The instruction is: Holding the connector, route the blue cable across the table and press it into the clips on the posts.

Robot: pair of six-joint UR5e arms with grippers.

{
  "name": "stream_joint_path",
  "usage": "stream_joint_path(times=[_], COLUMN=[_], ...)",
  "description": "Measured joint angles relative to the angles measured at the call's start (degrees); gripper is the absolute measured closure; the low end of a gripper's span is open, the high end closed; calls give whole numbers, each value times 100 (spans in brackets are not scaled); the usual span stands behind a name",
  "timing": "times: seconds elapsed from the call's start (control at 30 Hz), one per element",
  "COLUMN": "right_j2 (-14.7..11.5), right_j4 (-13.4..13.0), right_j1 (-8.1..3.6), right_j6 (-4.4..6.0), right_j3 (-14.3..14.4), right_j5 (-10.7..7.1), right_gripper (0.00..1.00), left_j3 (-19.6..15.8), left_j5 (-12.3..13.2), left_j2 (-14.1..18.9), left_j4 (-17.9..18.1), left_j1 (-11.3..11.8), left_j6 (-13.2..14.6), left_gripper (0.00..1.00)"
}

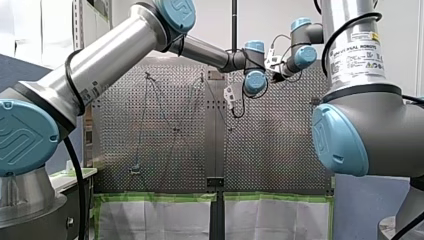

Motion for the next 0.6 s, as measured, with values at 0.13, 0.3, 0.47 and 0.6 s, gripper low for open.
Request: stream_joint_path(times=[0.13,0.3,0.47,0.6], right_j2=[-115,-200,-241,-245], right_j4=[53,112,148,149], right_j1=[17,23,27,25], right_j6=[-18,-23,-24,-13], right_j3=[0,0,6,8], right_j5=[-2,-5,-12,-12], right_gripper=[100,100,100,100], left_j3=[60,74,75,-7], left_j5=[-1,3,14,43], left_j2=[203,430,478,485], left_j4=[-6,-8,-13,-33], left_j1=[-25,-60,-61,-24], left_j6=[2,-12,-38,-59], left_gripper=[100,100,100,100])
